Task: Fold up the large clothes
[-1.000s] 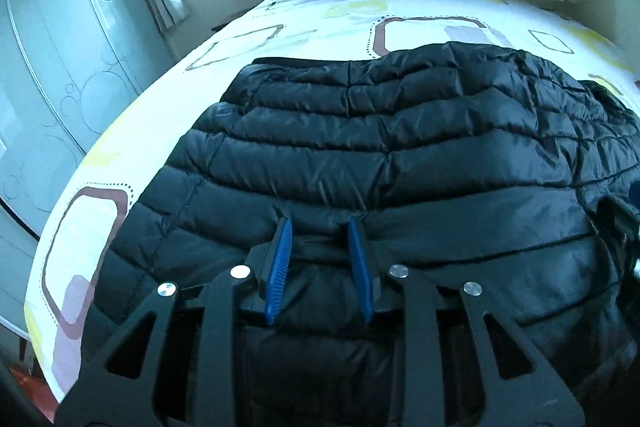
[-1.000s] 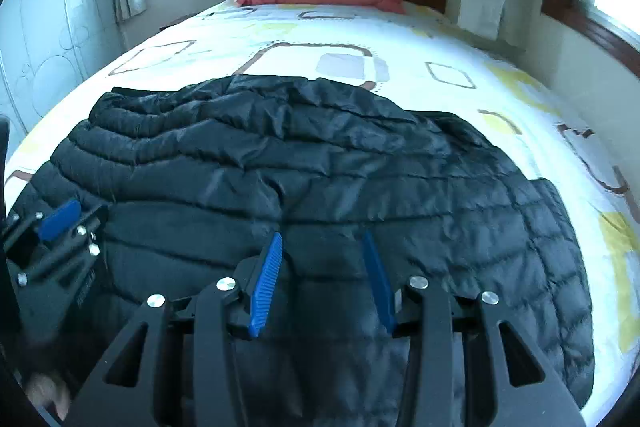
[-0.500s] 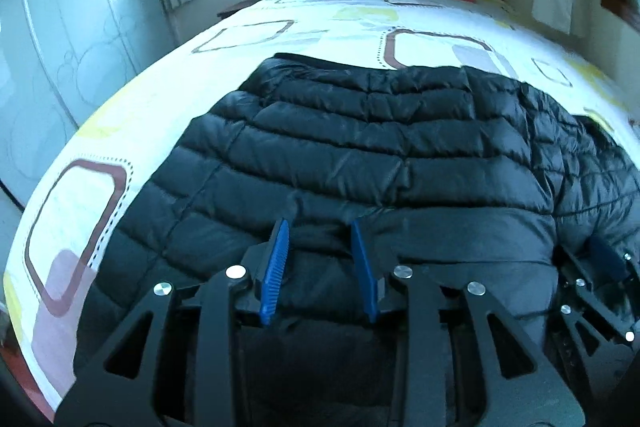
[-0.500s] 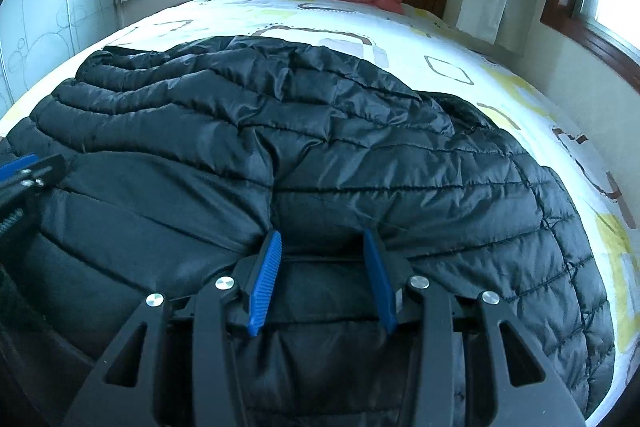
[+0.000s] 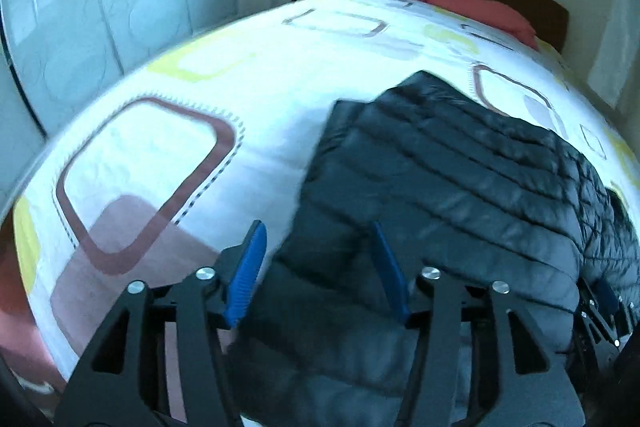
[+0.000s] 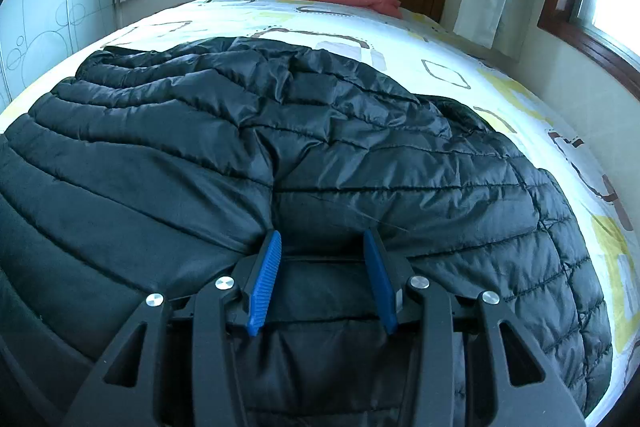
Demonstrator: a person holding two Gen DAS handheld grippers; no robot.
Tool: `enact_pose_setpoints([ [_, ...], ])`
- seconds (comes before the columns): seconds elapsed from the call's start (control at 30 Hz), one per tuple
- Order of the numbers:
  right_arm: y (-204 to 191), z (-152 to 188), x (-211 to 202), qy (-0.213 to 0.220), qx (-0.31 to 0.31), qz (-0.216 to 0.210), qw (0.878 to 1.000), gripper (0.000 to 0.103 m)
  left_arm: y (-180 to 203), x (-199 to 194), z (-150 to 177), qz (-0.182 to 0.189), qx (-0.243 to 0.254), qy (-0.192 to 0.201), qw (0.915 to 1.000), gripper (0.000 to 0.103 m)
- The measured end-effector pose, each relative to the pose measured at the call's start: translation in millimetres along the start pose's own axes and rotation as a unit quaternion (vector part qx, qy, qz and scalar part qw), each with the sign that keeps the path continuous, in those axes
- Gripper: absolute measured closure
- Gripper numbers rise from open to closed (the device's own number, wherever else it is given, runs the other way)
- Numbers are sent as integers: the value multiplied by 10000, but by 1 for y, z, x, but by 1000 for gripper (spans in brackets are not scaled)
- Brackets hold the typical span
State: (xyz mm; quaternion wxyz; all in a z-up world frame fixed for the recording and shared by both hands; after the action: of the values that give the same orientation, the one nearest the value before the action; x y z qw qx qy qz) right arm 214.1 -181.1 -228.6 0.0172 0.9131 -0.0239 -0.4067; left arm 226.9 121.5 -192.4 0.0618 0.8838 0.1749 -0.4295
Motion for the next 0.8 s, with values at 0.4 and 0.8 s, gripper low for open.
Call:
enact_pose_setpoints([
  [0.4, 0, -3, -2, 9, -17, 34, 10000, 60, -4, 46, 18, 1785, -1363, -1201, 9670, 29],
  [0.8, -1, -5, -3, 26, -64, 143, 9999, 60, 8, 60, 21, 2172, -1412, -1370, 9561, 29],
])
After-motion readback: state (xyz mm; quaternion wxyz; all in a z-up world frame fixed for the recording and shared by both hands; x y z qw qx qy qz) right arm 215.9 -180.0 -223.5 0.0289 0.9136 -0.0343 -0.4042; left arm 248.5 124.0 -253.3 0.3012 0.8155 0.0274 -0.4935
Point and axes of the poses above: each gripper's, at about its wrist camera, not at the fingertips, and x roughly the way its jaws point, y to its right, z to its underside, the point moved 9 cm from there along x, roughly the way its jaws point, and after that the axes turned 7 degrees about -z, right-handed, at the moved point
